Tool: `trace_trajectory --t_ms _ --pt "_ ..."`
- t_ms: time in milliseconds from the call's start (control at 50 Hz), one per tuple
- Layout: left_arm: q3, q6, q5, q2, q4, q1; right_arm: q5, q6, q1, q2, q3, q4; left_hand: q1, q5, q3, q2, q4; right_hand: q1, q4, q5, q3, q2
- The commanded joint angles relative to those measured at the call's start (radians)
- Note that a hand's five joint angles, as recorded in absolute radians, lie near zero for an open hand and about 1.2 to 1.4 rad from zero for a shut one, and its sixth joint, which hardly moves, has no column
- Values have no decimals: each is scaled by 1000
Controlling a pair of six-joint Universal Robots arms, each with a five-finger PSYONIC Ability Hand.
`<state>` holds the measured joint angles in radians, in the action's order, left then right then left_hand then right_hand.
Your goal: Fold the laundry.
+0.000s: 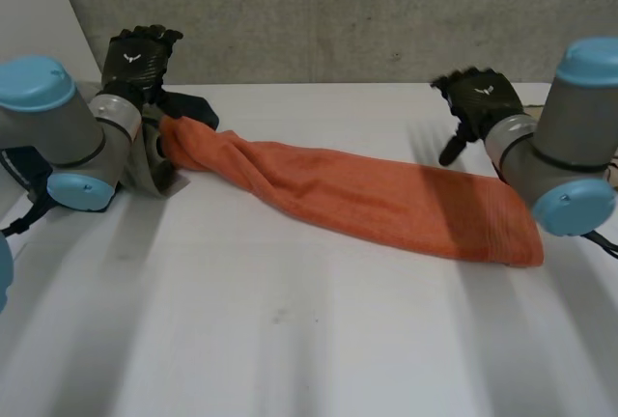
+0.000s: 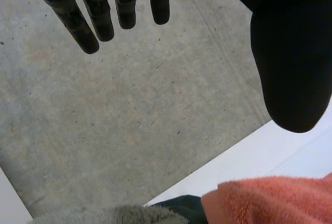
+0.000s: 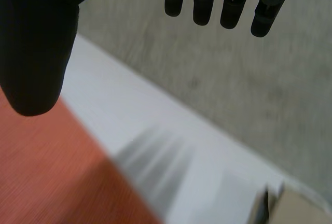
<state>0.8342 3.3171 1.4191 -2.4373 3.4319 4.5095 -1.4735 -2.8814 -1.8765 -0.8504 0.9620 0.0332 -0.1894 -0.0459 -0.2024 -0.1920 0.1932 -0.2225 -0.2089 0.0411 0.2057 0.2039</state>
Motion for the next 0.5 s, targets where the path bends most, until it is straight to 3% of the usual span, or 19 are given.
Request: trace_trajectory --t_ms 20,100,180,320,500 --pt "66 -1 -12 84 -45 -1 -119 -10 13 -78 46 405 11 42 24 14 -15 -119 -133 126 136 138" --pt "114 -1 -26 119 -43 -1 -145 -1 20 -125 185 375 14 45 27 17 -18 -196 -209 202 212 214" --pt "149 -1 -49 148 -40 -7 -146 80 40 -165 364 176 15 46 28 17 -19 -348 -362 355 365 367" --pt "178 -1 -57 162 -36 -12 -140 179 57 -174 492 -73 15 46 28 17 -19 -363 -377 370 380 382" --pt "206 -5 -58 164 -34 -6 -148 172 63 -145 500 -42 15 46 28 17 -19 -401 -415 408 418 420"
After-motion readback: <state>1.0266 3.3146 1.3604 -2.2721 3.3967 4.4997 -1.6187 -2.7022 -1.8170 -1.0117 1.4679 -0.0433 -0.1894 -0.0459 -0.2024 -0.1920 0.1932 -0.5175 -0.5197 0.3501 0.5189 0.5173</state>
